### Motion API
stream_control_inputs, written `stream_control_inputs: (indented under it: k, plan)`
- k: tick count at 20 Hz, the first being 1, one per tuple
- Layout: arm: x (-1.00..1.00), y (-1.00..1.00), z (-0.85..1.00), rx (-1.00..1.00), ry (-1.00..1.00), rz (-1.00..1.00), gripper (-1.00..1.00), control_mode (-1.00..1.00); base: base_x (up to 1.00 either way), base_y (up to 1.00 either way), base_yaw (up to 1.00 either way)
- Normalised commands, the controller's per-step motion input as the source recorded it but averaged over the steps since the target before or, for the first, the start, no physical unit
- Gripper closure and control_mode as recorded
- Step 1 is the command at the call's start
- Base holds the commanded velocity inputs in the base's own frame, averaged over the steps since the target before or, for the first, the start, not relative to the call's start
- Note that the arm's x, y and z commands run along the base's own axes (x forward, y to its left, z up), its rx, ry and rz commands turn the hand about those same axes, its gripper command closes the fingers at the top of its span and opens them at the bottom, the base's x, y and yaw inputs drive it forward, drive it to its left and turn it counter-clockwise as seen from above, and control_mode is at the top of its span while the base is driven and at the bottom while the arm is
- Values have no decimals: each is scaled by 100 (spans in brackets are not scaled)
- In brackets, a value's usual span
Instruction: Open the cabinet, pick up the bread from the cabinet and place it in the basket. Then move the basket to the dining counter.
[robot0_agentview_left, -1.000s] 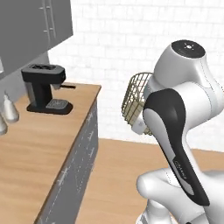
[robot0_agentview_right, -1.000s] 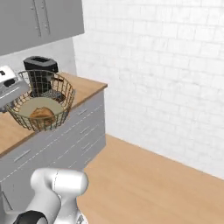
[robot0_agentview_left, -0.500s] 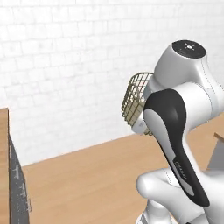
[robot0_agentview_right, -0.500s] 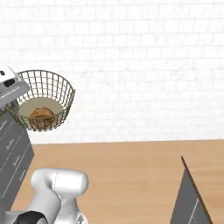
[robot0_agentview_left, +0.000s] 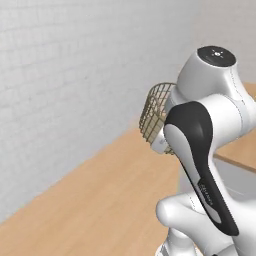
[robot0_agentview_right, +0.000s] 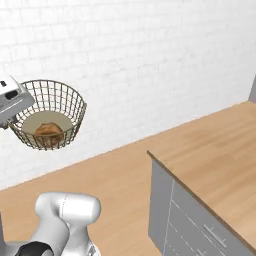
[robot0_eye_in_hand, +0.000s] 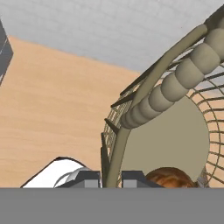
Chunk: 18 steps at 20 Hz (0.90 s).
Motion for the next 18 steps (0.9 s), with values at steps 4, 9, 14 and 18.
stream_control_inputs:
  k: [4, 9, 14, 18]
  plan:
    - [0, 0, 0, 0, 0, 0, 100, 100, 85, 51, -67]
    - [0, 0, 0, 0, 0, 0, 100, 100, 99, 72, -56]
    - [0, 0, 0, 0, 0, 0, 100, 100, 96, 63, -54]
    - [0, 0, 0, 0, 0, 0, 100, 100, 88, 70, -56]
